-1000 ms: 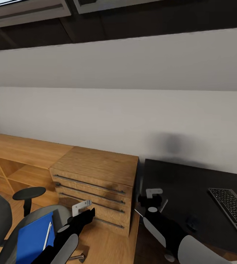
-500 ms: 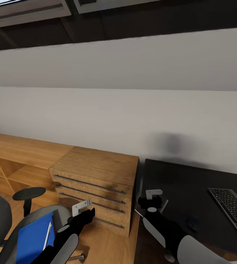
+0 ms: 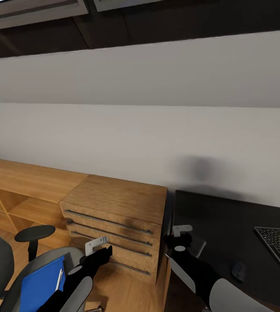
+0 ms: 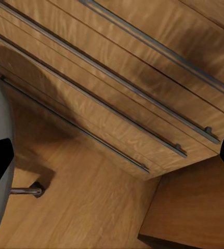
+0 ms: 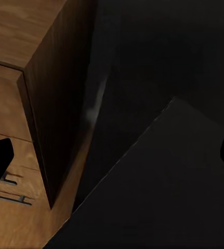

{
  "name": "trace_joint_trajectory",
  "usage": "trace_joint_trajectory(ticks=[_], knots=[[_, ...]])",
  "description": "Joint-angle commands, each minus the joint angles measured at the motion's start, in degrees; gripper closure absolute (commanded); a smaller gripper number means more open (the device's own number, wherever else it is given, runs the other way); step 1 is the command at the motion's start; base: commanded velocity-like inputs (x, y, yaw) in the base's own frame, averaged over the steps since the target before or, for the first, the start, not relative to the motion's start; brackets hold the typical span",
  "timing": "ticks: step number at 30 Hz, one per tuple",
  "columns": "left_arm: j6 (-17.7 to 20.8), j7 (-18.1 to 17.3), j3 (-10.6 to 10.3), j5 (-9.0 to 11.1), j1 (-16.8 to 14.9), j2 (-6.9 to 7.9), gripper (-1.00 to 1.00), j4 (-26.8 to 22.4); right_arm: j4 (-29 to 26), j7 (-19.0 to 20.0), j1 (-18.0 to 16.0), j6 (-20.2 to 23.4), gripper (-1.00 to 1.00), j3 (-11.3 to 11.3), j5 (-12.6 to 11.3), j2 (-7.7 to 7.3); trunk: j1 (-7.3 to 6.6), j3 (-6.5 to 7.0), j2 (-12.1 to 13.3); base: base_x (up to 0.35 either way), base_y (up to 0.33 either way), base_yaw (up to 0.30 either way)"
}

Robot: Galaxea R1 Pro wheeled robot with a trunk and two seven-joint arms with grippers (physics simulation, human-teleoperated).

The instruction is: In the bedroom, organize the workspace by keeping the computer under the desk, ensuring the monitor is on the desk, placing the keyboard on the desk next to the monitor, placing the mouse on the desk next to the keyboard, moving the folder from the swivel chair onto the desk next to the mouse, stacking the notebook on top of the folder with the pen on top of the notebook, and positioning the swivel chair next to the desk.

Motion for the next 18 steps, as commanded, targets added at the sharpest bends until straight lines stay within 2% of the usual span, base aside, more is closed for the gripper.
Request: trace_joint_trajectory(ticks=[1, 18], knots=[[0.12, 0.44, -0.14, 0.29, -0.06, 0.06, -1.00, -0.09, -0.11, -0.47, -0.10, 0.82, -1.00, 0.41, -0.21, -0.07, 0.00, -0.07, -0.05, 0.003, 0.003, 0.000], [0.19, 0.44, -0.14, 0.29, -0.06, 0.06, -1.00, -0.45, 2.29, -0.29, -0.25, 5.17, -1.00, -0.33, -0.34, -0.01, 0.00, -0.07, -0.05, 0.000, 0.000, 0.000]])
